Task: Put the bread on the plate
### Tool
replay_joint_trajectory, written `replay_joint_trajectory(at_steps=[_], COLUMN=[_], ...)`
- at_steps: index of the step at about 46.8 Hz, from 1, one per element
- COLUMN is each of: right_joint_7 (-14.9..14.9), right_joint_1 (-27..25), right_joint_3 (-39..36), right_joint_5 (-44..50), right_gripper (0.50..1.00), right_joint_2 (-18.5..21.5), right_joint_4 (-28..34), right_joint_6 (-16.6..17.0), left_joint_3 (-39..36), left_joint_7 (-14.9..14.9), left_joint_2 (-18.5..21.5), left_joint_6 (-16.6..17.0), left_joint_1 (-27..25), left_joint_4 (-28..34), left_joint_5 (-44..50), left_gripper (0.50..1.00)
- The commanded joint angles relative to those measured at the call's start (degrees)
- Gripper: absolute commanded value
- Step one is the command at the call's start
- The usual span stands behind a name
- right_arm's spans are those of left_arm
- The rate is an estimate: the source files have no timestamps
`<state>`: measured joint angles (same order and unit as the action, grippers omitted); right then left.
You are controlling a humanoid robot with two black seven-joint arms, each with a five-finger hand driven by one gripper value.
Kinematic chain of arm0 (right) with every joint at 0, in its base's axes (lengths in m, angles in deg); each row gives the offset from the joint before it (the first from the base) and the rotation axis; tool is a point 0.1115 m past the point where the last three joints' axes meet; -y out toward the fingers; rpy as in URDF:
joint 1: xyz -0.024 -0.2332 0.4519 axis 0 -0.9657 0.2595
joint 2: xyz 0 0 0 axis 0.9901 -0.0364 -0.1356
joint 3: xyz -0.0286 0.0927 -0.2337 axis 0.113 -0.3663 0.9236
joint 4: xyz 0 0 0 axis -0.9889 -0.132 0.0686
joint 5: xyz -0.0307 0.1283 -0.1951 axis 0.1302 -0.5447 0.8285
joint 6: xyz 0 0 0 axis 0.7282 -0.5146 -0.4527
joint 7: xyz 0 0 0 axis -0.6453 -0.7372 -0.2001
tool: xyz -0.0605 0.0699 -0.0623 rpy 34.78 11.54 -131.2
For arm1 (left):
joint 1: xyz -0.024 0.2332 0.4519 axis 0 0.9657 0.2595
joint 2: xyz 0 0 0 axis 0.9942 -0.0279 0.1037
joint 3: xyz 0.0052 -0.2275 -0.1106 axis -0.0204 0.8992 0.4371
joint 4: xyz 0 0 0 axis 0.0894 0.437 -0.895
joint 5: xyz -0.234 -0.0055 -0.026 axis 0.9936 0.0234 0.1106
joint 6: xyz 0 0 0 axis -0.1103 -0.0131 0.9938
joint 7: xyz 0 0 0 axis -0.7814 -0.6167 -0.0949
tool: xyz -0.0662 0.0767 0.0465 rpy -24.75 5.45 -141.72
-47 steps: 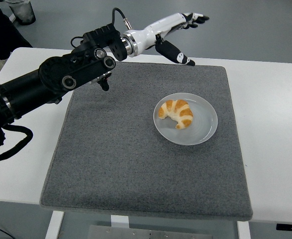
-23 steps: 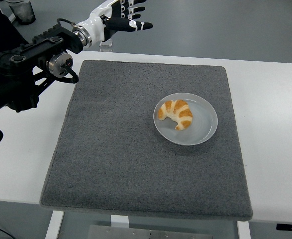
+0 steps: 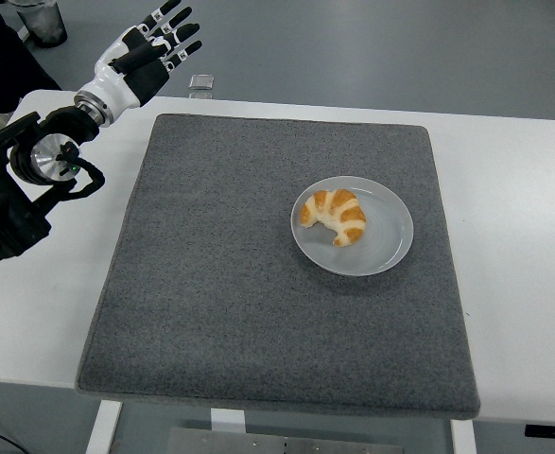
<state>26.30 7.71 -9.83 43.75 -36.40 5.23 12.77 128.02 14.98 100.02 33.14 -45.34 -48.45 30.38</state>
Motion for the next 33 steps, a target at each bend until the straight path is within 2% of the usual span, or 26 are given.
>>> replay_joint_trajectory(at_steps=[1,12,19,33], right_joint_7=[-0.09,-0.09,0.00,0.09], right_joint_1=[0.10,0.01,0.01,0.01], right_joint_3=[0.05,0.13,-0.04,-0.57], right_joint_5=[-0.01,-0.19,-0.36,-0.72], right_gripper=[0.952,0.952,0.952,0.952], right_joint_2=[0.00,0.00,0.00,0.00], right_joint_4=[0.00,0.08,0.08,0.00], right_joint_6=[0.00,0.00,0.18,0.00], left_joint_3=[3.23,7.64,7.81,8.34], left_joint_7=[-0.53,-2.29,-2.55,-5.80], left_joint_2=[-0.30,-1.27,-3.20,-5.31], left_joint_6=[-0.45,-0.10,1.22,4.29], left_joint_1=[2.90,7.03,7.39,7.12], left_joint_4=[0.20,-0.15,-1.82,-2.61], left_joint_5=[-0.03,0.24,0.41,0.41], left_gripper=[0.999,0.999,0.999,1.000])
